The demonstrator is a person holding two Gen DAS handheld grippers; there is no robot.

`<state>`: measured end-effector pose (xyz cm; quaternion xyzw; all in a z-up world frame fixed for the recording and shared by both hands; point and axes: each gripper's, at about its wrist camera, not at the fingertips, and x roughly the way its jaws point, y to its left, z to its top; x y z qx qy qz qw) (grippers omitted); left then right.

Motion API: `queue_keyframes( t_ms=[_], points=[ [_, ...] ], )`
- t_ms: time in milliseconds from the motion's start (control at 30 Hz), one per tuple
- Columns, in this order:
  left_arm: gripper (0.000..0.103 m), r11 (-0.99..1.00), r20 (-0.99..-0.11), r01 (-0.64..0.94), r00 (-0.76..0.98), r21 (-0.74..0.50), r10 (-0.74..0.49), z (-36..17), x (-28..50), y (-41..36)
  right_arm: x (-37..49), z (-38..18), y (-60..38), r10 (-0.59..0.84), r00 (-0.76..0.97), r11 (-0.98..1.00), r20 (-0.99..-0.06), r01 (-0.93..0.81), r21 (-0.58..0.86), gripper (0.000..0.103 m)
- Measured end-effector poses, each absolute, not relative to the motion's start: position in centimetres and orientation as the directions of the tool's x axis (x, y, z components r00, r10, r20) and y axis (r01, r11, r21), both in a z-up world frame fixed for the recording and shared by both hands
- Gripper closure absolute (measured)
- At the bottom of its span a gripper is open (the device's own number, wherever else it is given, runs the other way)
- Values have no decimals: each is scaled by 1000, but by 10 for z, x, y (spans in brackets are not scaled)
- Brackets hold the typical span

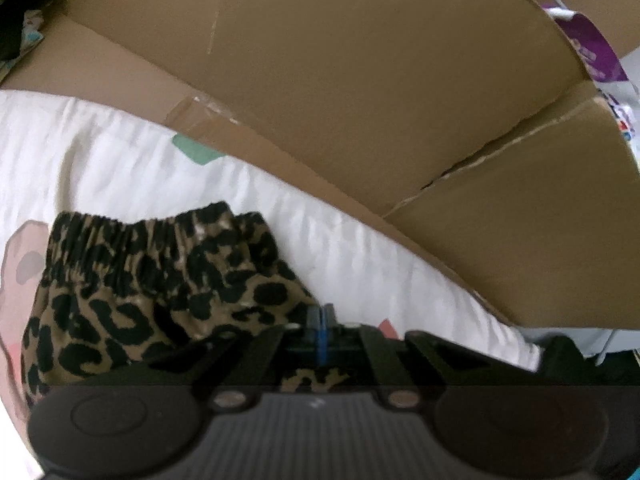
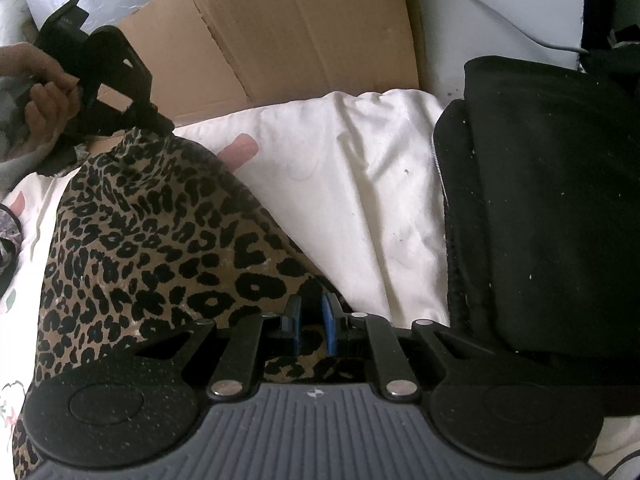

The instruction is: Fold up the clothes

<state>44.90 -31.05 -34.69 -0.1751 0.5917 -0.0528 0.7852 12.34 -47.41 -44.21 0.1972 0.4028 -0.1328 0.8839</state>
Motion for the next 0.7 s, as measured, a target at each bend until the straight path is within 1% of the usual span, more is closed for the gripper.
queue_keyframes(
  t_ms=[167, 267, 367, 500, 533, 600, 633, 700],
  points=[
    [103, 926, -899, -108, 306, -361, -314, -343, 449, -324, 121, -437, -473, -84, 641, 897, -763, 383, 222, 86],
    [103, 922, -895, -113, 310, -369, -321, -343, 451, -323, 117, -432, -476, -94, 652, 892, -753, 390, 227, 83],
    [103, 925, -898, -116, 311, -362, -312, -349, 454, -322, 113, -432, -478, -97, 647, 888, -757, 399, 228, 64],
    [102, 927, -914, -140, 271, -347, -301, -370, 460, -319, 107, -434, -476, -97, 631, 894, -770, 394, 211, 63],
    [100, 924, -910, -131, 268, -358, -315, -370, 459, -320, 106, -434, -476, -97, 632, 894, -769, 394, 212, 63],
    [86, 920, -903, -108, 263, -378, -340, -370, 456, -322, 103, -432, -477, -97, 634, 893, -767, 396, 214, 64],
    [84, 922, -902, -83, 259, -379, -347, -366, 453, -325, 103, -432, -478, -97, 634, 892, -767, 398, 216, 64],
    [83, 923, -900, -46, 246, -381, -360, -360, 444, -331, 102, -432, -478, -97, 635, 890, -767, 400, 219, 64]
  ],
)
